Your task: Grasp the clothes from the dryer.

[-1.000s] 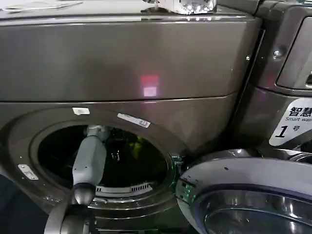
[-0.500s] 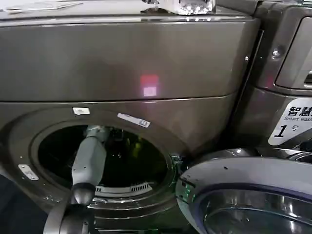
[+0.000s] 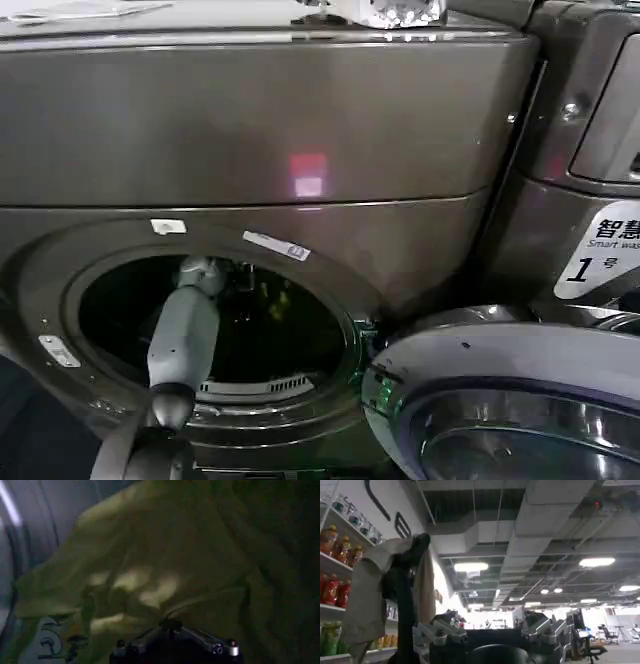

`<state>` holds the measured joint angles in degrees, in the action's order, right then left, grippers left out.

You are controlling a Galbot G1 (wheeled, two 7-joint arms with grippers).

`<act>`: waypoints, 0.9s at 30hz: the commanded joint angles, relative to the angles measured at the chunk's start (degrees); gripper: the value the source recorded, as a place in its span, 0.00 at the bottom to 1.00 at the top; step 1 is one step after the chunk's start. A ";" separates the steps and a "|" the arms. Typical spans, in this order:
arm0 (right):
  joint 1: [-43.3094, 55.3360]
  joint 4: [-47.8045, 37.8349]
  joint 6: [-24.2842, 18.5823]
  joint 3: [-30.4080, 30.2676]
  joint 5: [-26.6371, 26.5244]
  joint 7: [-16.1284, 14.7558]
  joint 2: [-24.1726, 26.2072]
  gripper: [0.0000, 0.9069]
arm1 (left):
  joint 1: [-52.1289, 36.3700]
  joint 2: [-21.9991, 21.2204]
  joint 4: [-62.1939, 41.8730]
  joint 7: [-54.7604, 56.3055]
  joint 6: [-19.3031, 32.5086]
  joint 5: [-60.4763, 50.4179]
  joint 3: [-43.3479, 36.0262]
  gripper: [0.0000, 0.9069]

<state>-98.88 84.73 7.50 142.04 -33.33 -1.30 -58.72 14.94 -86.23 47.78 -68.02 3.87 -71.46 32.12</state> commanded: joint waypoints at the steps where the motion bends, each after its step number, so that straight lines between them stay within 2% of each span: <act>1: 0.09 -0.02 0.26 -0.27 0.26 -0.04 -0.02 1.00 | -0.32 -0.29 1.57 24.35 -6.58 13.88 -0.20 0.00; 4: 0.43 0.23 0.37 -0.63 0.93 0.01 0.00 1.00 | -0.67 -0.44 1.16 33.28 -7.99 20.90 -0.11 0.00; 7: 0.82 2.17 3.42 -0.59 0.50 -0.01 -0.35 1.00 | -0.56 -0.97 1.81 41.19 -10.87 27.30 -0.08 0.00; 10: 1.05 1.81 0.11 -1.71 -0.09 0.13 -0.40 1.00 | 1.20 -2.01 6.26 46.51 -14.27 35.30 0.00 0.00; 13: 1.13 2.01 0.23 -1.73 0.18 0.09 -0.50 1.00 | 1.68 -3.12 8.34 53.69 -16.19 41.82 -0.40 0.00; 21: 0.76 1.50 0.46 -1.48 0.26 0.12 -0.31 1.00 | 3.33 -5.29 13.95 64.56 -21.12 56.37 -0.98 0.00; 24: 0.70 1.34 0.42 -1.33 0.26 0.08 -0.16 1.00 | 4.05 -5.30 15.81 65.89 -23.61 60.28 -0.74 0.00; 27: 0.84 1.49 0.34 -1.52 0.33 0.11 -0.28 1.00 | 4.89 -5.24 16.89 66.57 -23.61 61.86 -0.90 0.00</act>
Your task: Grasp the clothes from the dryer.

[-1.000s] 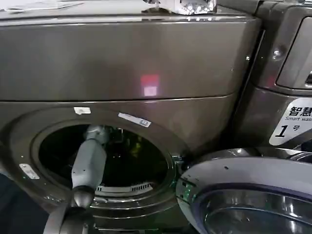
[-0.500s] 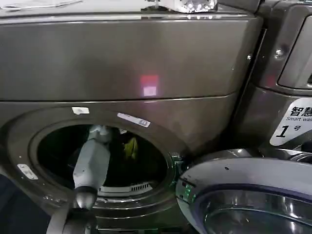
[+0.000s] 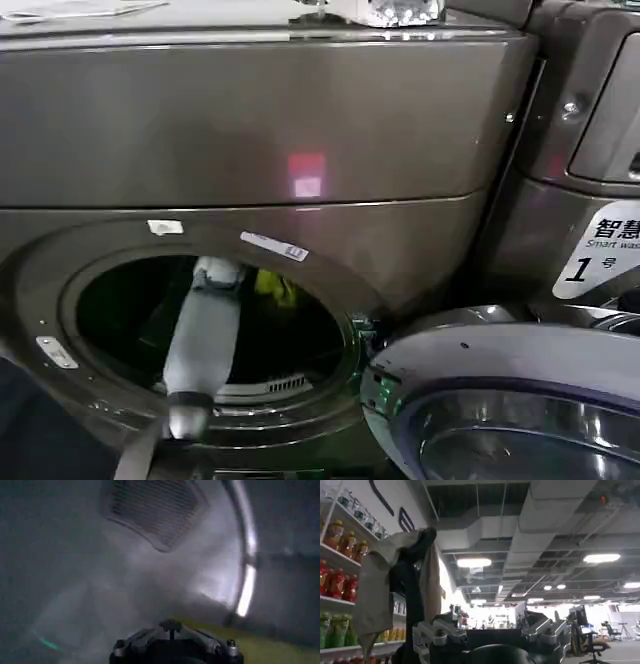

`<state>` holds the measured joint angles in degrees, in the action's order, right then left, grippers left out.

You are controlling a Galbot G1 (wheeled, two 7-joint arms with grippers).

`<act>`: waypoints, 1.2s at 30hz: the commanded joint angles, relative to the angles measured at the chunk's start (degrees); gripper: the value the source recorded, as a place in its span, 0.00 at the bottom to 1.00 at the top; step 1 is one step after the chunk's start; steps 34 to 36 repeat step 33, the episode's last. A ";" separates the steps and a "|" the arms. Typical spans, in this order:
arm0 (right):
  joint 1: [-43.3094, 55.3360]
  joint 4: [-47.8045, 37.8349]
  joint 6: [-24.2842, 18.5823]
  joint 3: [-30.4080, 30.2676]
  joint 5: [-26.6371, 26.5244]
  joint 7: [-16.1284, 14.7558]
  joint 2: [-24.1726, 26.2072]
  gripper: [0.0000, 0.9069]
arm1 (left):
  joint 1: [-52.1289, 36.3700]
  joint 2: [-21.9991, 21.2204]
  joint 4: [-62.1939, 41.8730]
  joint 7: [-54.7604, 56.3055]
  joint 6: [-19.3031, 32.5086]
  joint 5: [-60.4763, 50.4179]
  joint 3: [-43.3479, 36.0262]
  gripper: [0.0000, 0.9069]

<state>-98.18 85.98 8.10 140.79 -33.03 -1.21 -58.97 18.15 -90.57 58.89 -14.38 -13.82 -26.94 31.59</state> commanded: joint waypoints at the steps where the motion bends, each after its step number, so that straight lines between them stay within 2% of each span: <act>1: 0.23 0.42 -0.24 -0.35 0.03 0.03 -0.12 1.00 | 1.88 -1.01 6.09 13.44 -6.14 18.05 -0.36 0.00; 12: 0.18 0.74 -0.24 -0.37 -0.01 0.16 -0.26 1.00 | 1.94 -1.55 5.84 14.09 -7.11 19.36 -0.18 0.00; 19: 0.74 2.36 3.97 -0.08 -0.11 2.02 -0.15 1.00 | 1.99 -1.40 5.76 13.14 -7.14 18.36 -0.12 0.00; 36: 0.77 2.94 4.98 0.69 -0.12 2.82 -0.27 1.00 | 1.39 -1.34 4.66 12.26 -7.00 17.56 -0.15 0.00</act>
